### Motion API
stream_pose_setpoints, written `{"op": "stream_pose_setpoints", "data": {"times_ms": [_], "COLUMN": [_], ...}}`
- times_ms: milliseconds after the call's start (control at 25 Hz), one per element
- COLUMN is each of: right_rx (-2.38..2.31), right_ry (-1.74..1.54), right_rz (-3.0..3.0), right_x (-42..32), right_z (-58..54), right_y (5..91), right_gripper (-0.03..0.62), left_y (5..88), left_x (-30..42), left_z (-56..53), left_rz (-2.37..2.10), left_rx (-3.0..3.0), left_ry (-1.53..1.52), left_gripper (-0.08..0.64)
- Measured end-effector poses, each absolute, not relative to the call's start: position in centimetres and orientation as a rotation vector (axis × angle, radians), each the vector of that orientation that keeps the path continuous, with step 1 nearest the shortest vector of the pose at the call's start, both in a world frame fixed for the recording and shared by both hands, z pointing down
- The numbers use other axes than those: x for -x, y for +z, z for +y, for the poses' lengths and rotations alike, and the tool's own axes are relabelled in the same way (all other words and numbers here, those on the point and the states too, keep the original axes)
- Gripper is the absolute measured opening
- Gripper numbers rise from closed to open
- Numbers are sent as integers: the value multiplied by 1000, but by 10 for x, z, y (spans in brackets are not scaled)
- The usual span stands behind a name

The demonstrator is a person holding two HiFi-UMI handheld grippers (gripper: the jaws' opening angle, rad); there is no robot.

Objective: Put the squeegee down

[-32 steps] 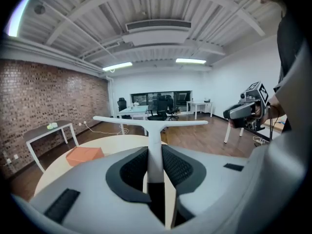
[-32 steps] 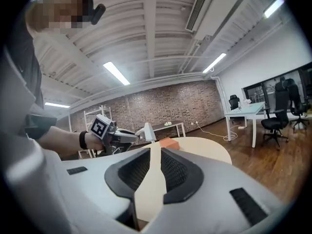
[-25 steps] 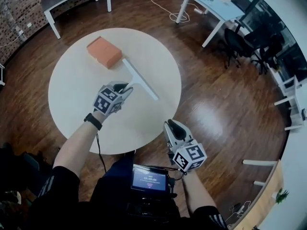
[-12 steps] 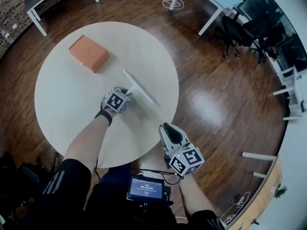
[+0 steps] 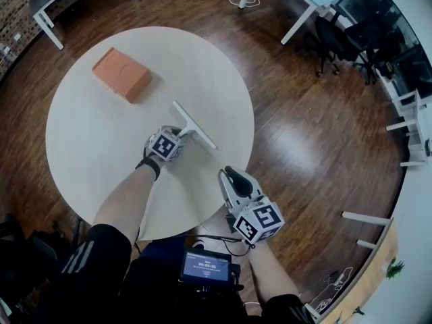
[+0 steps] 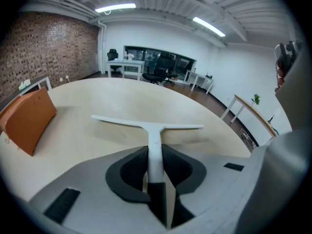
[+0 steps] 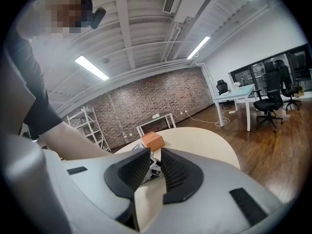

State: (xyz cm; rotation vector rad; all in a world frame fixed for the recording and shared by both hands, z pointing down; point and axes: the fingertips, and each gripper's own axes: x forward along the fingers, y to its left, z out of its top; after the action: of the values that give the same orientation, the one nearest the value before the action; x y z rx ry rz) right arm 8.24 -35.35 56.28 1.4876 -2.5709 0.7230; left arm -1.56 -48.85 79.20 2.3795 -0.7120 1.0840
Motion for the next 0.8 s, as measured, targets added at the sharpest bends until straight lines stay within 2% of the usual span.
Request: {"op": "stream_pose_setpoints", "data": {"times_ms": [160,280,400,800], "right_rx": [-1483,-1498,-1525,-1516], "right_ry": [726,719,694,532], "right_rz": [-2565,-2559,-2574,-2694], "right_x": [-79,-81,-87,-84], "right_z": [-353,-351,-347,-275], "right_y": [562,557,550,490], "right_gripper": [92,92,92,98], "left_y": [791,780,747,593], "left_x": [18,21,15,45], "left_z": [-490,-492,-486,-382], "left_rz": [-710,-725,-694,-790], "left_rx": [-2386,-2415,-2482,-2755], "left_ry": [1084,1062,966,762], "left_gripper": [86,194,226,230]}}
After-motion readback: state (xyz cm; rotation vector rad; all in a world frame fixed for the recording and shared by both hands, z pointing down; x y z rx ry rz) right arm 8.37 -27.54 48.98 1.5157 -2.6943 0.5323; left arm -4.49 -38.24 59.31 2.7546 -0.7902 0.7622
